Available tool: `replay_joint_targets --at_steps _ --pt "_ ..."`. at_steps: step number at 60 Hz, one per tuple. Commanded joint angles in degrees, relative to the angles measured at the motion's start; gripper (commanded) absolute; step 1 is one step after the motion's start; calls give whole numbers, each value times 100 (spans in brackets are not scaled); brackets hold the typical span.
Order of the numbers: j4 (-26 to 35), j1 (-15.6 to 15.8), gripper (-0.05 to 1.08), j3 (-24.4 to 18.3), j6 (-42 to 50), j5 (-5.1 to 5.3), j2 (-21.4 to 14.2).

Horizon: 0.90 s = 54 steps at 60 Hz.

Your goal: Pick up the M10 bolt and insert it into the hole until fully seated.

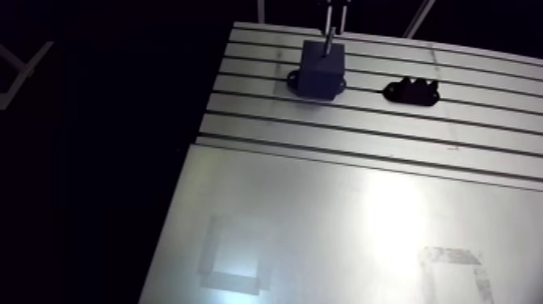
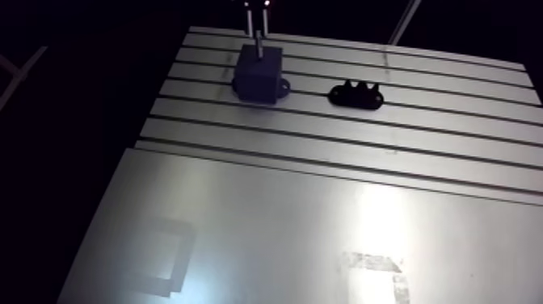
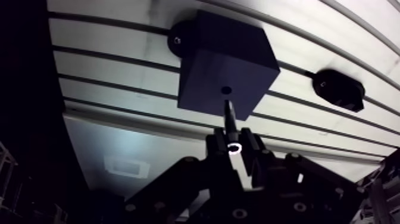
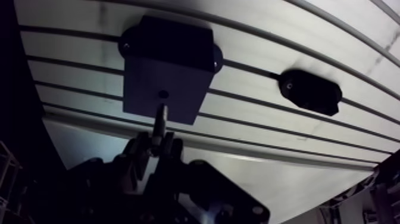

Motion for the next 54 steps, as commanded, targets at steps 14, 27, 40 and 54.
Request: replay_joint_targets --at_steps 14,27,40,54 --pt "-56 29 108 1 0 -9 45" --pt "-65 29 108 -7 0 -9 47" --pt "-65 29 108 1 0 -9 47" --pt "-74 29 108 1 0 -17 55"
